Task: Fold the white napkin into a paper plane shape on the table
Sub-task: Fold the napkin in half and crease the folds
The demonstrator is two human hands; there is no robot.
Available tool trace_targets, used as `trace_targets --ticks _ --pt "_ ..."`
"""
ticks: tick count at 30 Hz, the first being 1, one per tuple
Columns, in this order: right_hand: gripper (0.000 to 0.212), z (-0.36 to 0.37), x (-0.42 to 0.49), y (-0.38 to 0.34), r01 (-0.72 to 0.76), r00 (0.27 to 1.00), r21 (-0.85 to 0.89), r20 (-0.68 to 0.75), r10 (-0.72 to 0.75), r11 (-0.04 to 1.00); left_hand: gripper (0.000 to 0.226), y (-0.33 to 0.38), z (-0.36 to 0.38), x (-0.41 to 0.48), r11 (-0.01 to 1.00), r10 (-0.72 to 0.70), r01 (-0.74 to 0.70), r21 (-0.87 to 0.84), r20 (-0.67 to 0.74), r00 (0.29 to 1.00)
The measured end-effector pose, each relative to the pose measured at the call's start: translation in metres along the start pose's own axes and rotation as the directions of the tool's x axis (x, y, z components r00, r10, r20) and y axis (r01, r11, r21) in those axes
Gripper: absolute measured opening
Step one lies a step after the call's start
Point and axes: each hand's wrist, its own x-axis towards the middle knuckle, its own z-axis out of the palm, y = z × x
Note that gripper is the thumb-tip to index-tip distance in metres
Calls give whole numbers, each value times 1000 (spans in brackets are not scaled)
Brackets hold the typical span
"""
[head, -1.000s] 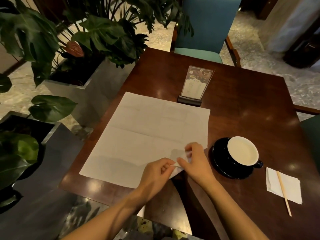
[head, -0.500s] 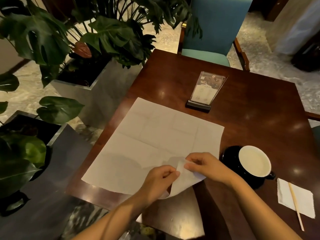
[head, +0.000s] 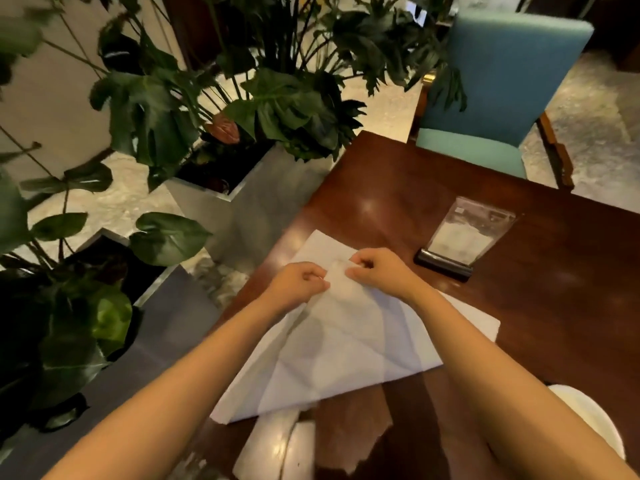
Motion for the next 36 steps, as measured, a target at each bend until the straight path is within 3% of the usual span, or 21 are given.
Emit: trace_targets --ticks 2,5,9,16,20,23,25,30,36 --pt "10 0 26 3 3 999 1 -40 -3 1000 7 0 -4 26 998 -4 7 54 -61 998" --pt "11 3 62 11 -3 996 -20 -89 1 1000 7 -5 -4 61 993 9 10 120 -157 988" --pt "13 10 105 23 -42 993 -25 -110 39 999 16 -15 -2 98 994 -38 66 84 -297 954" --pt "16 35 160 45 -134 989 -103 -83 126 986 24 -47 -2 148 977 -113 168 129 -357 927" --pt "11 52 173 60 -149 986 -138 -98 136 979 11 -68 6 157 957 -20 117 265 -345 938" --pt "29 55 179 65 -136 989 -215 -92 119 967 19 -71 9 163 950 -2 122 286 -384 923" --pt "30 54 184 64 -150 988 -237 -66 138 960 26 -69 11 170 948 -23 135 287 -363 932" --pt "11 55 190 58 -198 980 -172 1 201 965 16 -62 9 179 936 -66 153 317 -270 961" --pt "24 45 187 62 -118 988 -9 101 119 993 20 -67 5 179 959 -46 110 262 -238 970"
